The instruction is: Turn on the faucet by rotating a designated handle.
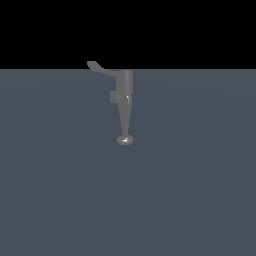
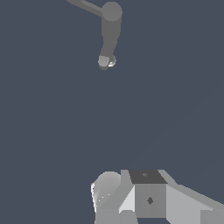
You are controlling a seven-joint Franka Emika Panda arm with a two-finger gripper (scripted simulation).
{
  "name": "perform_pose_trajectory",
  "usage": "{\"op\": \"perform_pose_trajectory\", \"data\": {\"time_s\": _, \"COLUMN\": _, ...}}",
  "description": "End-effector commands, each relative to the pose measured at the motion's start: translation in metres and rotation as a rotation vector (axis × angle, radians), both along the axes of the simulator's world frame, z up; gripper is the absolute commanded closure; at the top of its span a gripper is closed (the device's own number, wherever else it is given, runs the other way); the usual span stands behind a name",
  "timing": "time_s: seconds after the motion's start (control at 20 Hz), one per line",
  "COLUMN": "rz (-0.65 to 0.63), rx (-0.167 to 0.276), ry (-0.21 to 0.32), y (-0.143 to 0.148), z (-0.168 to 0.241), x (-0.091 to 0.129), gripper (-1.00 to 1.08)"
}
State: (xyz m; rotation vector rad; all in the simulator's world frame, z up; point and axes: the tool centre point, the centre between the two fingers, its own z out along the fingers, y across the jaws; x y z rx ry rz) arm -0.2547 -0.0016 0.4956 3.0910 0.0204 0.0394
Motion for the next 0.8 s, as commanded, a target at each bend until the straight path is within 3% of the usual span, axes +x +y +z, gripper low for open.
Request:
{"op": "perform_pose_trajectory", "data": {"time_s": 0.0, "rz": 0.0, "rx": 0.0, "ry": 0.0, "y": 0.0, "z": 0.0, "x": 0.0, "gripper": 1.08}}
{"op": "perform_pose_trajectory", "data": {"time_s": 0.75, "rz": 0.055, "rx": 0.02, "ry": -0.008, "y": 0.016, "z": 0.006, "x": 0.002, "gripper": 1.08}}
